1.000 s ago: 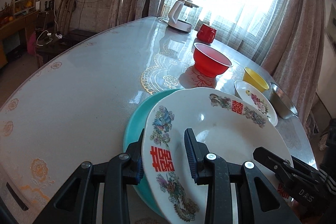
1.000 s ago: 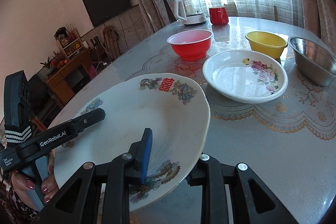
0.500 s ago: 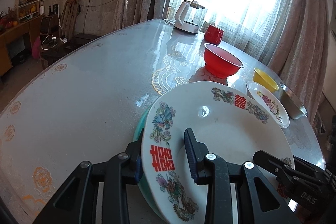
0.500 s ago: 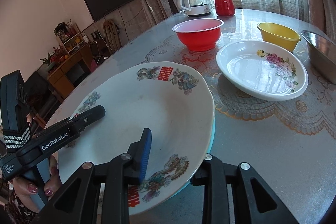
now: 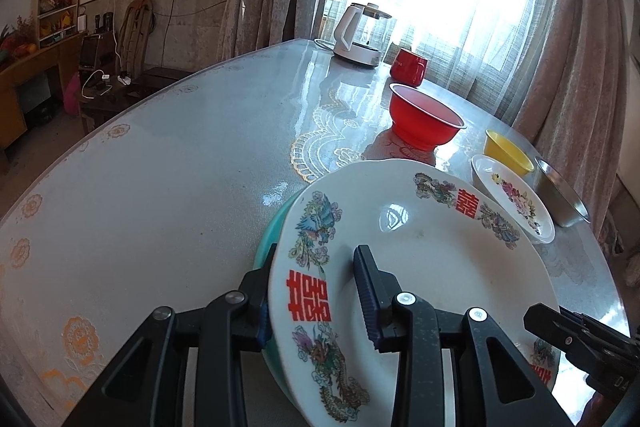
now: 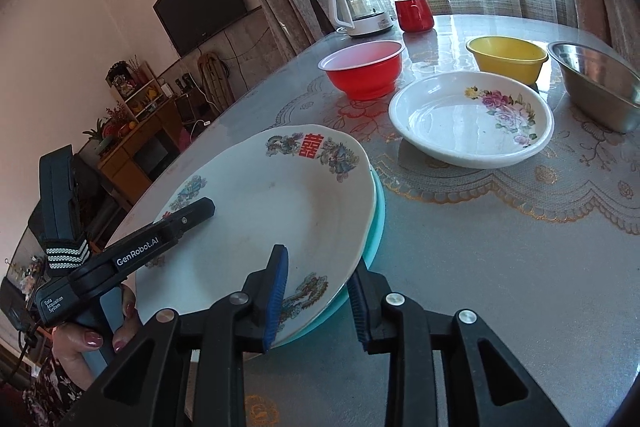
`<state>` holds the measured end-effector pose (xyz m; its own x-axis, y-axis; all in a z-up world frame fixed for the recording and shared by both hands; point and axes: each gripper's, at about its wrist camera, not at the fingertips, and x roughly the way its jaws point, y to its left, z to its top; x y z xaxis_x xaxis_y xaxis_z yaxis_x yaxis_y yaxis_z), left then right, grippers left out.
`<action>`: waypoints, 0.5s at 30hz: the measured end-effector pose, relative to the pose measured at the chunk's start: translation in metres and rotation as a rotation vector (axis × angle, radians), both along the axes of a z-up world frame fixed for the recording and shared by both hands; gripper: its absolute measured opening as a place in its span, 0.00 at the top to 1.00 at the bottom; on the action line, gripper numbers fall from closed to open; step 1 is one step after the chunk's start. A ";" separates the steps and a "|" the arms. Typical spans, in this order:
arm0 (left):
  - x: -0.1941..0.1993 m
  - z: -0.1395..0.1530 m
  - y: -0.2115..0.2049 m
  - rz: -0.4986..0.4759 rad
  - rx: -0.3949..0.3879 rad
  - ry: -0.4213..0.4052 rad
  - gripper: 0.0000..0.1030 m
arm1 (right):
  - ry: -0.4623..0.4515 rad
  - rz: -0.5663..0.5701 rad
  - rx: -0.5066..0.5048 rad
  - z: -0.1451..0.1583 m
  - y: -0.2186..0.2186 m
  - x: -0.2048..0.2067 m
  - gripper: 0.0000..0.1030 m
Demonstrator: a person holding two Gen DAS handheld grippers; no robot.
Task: Organize plates and bowls
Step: 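Lower the large white plate onto the teal plate with the right tool, then open the right tool and release the large white plate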
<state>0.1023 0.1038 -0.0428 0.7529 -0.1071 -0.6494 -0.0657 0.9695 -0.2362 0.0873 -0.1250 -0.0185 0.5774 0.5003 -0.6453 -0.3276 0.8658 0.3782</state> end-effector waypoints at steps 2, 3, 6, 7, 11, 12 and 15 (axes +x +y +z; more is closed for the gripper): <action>-0.001 0.000 0.000 0.001 0.003 -0.001 0.65 | -0.002 -0.011 0.015 0.002 -0.006 -0.003 0.70; -0.001 0.000 0.000 0.002 0.003 -0.002 0.65 | -0.006 -0.017 0.025 0.003 -0.009 -0.004 0.70; 0.001 0.000 -0.002 0.007 0.009 -0.001 0.64 | -0.048 -0.034 0.042 0.009 -0.018 -0.009 0.71; 0.001 0.000 -0.002 0.010 0.011 -0.001 0.64 | -0.067 -0.042 0.036 0.012 -0.020 -0.010 0.71; 0.004 0.001 -0.004 0.019 0.019 0.009 0.63 | -0.084 -0.034 0.013 0.015 -0.018 -0.011 0.71; 0.004 0.001 -0.004 0.020 0.016 0.009 0.63 | -0.082 -0.034 0.006 0.013 -0.017 -0.012 0.71; 0.001 0.003 -0.002 0.033 0.008 0.008 0.63 | -0.070 -0.026 0.011 0.008 -0.014 -0.015 0.71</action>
<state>0.1036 0.1020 -0.0394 0.7510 -0.0768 -0.6558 -0.0996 0.9687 -0.2274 0.0725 -0.1390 -0.0103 0.6334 0.4917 -0.5975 -0.3313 0.8701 0.3649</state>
